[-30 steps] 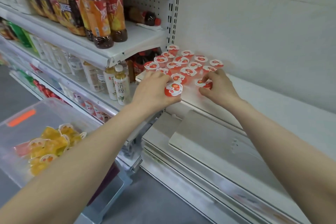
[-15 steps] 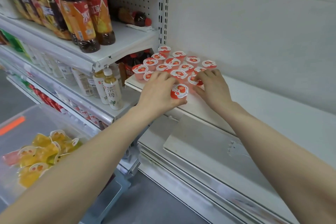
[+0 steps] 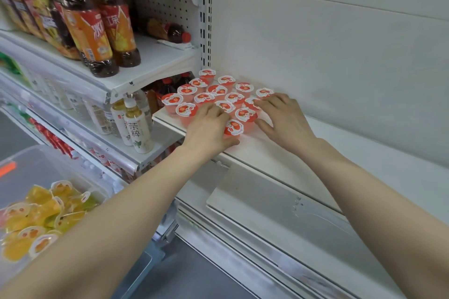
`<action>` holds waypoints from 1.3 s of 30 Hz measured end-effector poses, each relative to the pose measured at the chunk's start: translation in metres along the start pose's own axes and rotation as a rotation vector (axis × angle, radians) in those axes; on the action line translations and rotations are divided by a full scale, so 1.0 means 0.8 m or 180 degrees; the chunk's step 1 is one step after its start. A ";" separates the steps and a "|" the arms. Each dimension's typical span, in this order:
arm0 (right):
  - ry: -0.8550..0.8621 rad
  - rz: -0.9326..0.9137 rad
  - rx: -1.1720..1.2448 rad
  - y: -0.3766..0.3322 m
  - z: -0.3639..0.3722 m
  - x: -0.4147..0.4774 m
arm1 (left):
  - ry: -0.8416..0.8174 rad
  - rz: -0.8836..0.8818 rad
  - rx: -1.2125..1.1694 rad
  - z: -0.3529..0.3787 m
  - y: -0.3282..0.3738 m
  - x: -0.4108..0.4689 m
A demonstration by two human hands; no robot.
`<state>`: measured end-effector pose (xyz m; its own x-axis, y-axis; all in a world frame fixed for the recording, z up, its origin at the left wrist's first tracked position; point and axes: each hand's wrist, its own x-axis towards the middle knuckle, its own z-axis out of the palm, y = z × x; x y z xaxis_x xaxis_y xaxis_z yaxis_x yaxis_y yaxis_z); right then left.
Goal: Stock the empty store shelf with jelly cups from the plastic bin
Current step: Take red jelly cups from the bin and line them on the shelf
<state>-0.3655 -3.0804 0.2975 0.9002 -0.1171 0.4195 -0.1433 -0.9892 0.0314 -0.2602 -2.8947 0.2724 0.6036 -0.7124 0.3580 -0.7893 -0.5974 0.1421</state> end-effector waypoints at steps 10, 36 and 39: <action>0.0055 -0.0462 -0.0005 -0.021 -0.016 0.015 | 0.0286 -0.0110 0.0036 -0.039 -0.023 -0.024; -0.0428 -0.1719 0.1118 -0.514 0.170 0.026 | -0.0177 -0.1773 0.0074 -0.082 -0.463 -0.433; -0.1341 -0.1709 0.1161 -0.555 0.207 0.017 | -0.0390 -0.2060 -0.0078 -0.057 -0.487 -0.472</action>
<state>-0.2219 -2.6573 0.1393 0.8990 0.4352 0.0484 0.4357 -0.8779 -0.1985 -0.1858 -2.3761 0.1239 0.9645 -0.2497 0.0859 -0.2641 -0.9116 0.3149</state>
